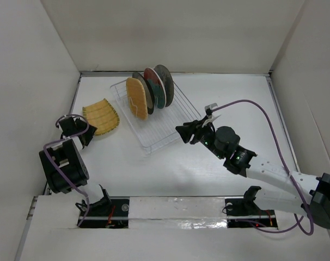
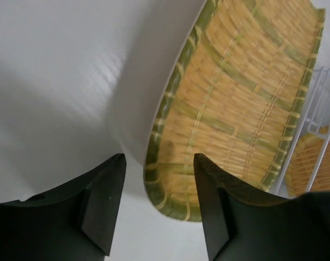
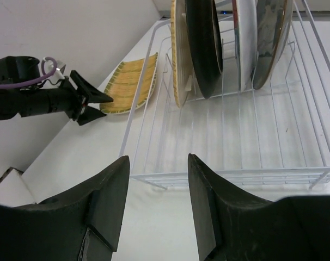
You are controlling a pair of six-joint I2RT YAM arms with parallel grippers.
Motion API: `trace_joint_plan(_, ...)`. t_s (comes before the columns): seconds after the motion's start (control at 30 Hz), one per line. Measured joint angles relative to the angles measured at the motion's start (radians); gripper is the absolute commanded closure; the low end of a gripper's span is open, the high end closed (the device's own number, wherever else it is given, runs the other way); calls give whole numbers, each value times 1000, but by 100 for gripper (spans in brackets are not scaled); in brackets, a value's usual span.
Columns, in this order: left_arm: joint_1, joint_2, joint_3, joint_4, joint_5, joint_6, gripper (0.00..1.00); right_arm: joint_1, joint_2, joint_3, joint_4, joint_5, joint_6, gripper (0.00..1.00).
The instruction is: Load the plates into the dish rack
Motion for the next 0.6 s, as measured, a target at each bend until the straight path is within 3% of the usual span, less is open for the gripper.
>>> trace_joint_plan(0.1, 0, 53, 2, 87, 21, -35, 68, -11, -3, 0, 0, -13, 2, 48)
trace_joint_plan(0.13, 0, 68, 1, 112, 27, -48, 95, -16, -4, 0, 0, -16, 3, 48)
trace_joint_plan(0.17, 0, 80, 1, 126, 23, -60, 100, -19, -5, 0, 0, -18, 4, 48)
trace_joint_plan(0.27, 3, 77, -1, 204, 67, -100, 100, -25, -5, 0, 0, -21, 4, 48)
trace_joint_plan(0.4, 33, -7, -37, 165, 30, -102, 100, -26, -5, 0, -1, -22, 4, 47)
trace_joint_plan(0.53, 95, -243, -63, 19, -33, -86, 100, -26, -4, 6, -13, -30, 4, 46)
trace_joint_plan(0.6, 104, -376, -64, -18, -77, -82, 100, -26, -1, 18, -25, -40, 4, 55)
